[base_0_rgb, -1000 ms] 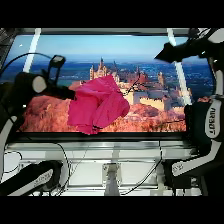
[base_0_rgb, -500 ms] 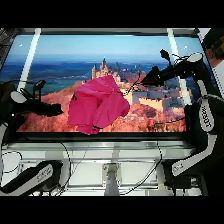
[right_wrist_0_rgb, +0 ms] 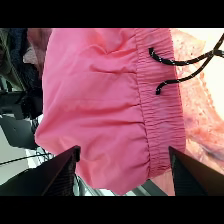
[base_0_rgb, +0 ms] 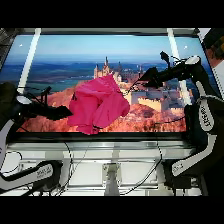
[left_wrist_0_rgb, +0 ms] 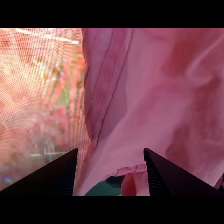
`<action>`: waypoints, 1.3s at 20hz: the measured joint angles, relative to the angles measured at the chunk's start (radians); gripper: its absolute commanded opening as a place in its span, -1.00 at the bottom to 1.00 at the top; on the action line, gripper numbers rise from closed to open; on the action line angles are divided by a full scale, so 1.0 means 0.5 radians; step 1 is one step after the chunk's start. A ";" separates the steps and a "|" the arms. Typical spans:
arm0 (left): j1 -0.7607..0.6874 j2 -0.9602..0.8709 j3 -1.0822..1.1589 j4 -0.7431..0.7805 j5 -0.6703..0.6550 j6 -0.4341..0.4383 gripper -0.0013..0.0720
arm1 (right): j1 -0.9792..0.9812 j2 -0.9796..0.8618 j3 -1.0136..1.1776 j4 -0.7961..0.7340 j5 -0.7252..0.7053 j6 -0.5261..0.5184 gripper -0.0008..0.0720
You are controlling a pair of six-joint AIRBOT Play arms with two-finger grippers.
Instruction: Fold the clothes and pants, and hang the long-sleeved shirts on hangers.
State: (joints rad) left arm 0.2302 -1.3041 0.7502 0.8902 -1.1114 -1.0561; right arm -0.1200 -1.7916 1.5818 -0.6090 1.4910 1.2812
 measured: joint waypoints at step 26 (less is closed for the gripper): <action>-0.166 -0.130 1.005 0.504 0.245 -0.553 -0.96 | 0.405 -0.444 -0.055 -0.109 -0.023 0.372 0.69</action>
State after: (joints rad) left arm 0.1474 -1.3693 1.2526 1.1423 -0.9890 -1.3327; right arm 0.0826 -2.0136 1.5543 -0.6636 1.4796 1.4673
